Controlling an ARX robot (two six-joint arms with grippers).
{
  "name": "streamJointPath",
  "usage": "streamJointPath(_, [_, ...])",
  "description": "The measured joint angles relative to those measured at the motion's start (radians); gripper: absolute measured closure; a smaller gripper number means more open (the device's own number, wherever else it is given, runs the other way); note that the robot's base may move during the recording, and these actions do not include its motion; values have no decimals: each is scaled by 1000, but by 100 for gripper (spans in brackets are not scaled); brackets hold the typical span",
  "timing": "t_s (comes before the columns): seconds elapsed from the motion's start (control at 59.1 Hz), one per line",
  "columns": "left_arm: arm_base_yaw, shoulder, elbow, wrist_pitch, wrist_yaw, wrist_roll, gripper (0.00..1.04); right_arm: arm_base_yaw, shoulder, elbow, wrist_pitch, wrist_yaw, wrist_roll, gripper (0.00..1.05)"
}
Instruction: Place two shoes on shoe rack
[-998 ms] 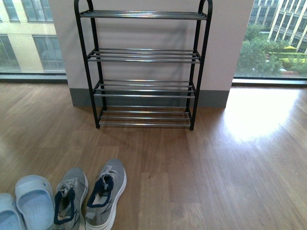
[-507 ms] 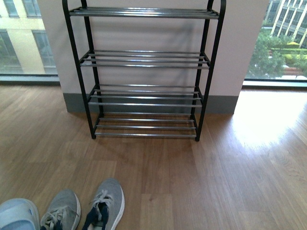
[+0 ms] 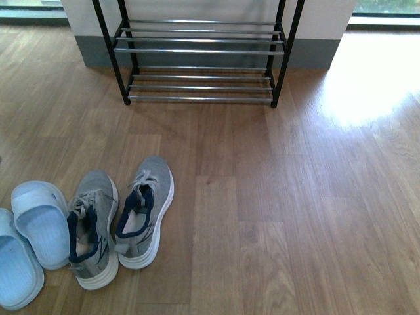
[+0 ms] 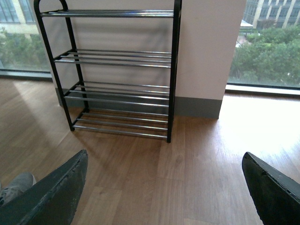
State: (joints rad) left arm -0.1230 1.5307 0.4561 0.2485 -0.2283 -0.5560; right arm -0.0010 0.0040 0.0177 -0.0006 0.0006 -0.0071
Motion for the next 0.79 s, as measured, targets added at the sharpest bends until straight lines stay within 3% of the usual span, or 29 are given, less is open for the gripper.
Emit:
streamJointPath(0.406, [-10,675,408,-79,-82,214,9,0,0,0,0,0,0,9])
streamJointPath(0.795, [44,980,618,-160,-148,415,9,0,0,0,0,0,0,9])
